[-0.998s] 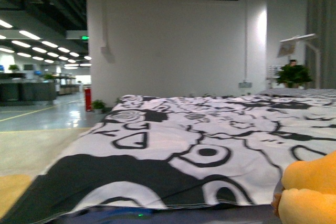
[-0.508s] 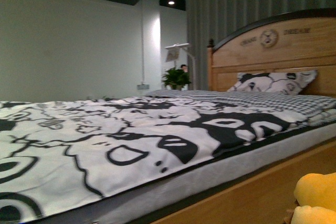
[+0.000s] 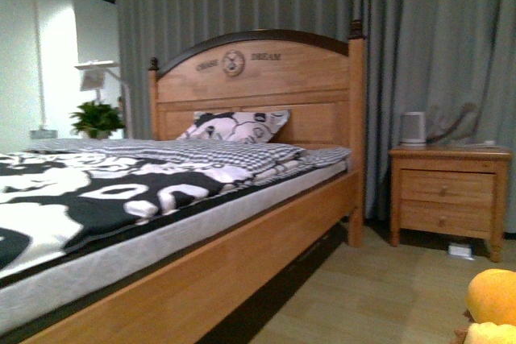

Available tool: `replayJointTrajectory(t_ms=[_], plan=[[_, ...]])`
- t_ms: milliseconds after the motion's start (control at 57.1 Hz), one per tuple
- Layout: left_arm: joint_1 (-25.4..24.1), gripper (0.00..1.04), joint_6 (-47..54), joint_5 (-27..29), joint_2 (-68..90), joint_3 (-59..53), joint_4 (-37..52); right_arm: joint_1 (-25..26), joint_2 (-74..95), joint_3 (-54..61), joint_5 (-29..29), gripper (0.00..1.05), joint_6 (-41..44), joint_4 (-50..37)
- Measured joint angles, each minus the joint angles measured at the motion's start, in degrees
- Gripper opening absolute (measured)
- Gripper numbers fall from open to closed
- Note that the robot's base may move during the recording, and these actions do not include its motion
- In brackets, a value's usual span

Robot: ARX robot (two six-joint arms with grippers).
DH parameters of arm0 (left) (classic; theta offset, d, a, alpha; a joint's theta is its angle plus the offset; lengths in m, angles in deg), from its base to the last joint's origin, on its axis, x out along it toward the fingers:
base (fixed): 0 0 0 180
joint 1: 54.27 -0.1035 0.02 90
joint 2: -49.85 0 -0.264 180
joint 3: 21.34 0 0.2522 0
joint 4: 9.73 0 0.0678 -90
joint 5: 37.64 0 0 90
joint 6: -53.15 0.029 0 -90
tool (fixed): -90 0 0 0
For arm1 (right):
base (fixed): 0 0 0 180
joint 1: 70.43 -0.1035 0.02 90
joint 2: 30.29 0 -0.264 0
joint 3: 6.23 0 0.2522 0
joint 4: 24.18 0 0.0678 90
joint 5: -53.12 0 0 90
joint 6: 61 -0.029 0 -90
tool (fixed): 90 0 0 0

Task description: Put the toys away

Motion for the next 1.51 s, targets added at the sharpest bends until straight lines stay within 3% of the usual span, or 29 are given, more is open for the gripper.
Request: replayJointTrajectory(t_ms=[1506], plan=[[0.0, 0.99, 0.0, 0.0, 0.0, 0.0, 0.0, 0.0, -0.2, 0.0, 0.2, 0.17, 0.0, 0.0]])
